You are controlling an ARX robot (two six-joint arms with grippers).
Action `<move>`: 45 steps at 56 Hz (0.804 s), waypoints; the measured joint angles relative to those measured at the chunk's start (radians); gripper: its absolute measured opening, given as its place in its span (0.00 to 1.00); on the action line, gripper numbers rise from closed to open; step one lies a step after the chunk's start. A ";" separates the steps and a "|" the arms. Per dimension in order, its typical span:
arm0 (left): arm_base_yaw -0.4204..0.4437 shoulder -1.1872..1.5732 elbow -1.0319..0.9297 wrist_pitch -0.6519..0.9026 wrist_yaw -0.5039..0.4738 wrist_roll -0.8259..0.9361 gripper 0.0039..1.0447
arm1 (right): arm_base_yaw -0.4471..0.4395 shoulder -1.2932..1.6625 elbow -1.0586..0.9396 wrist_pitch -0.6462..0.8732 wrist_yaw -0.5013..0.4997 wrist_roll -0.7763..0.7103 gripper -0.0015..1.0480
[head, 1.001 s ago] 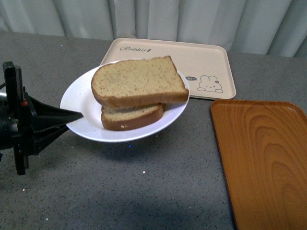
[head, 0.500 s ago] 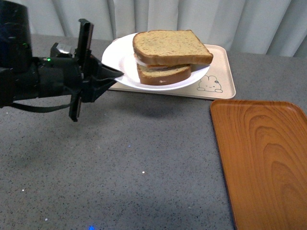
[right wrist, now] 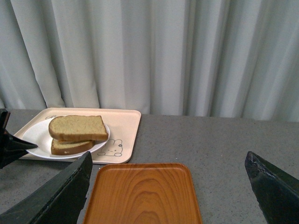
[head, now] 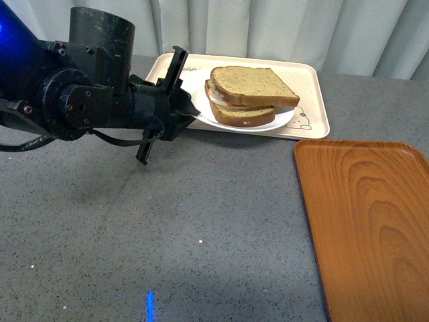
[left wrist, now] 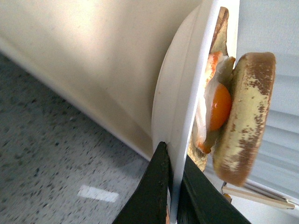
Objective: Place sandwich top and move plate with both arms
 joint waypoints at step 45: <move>-0.005 0.049 0.117 -0.119 0.004 -0.014 0.46 | 0.000 0.000 0.000 0.000 0.000 0.000 0.91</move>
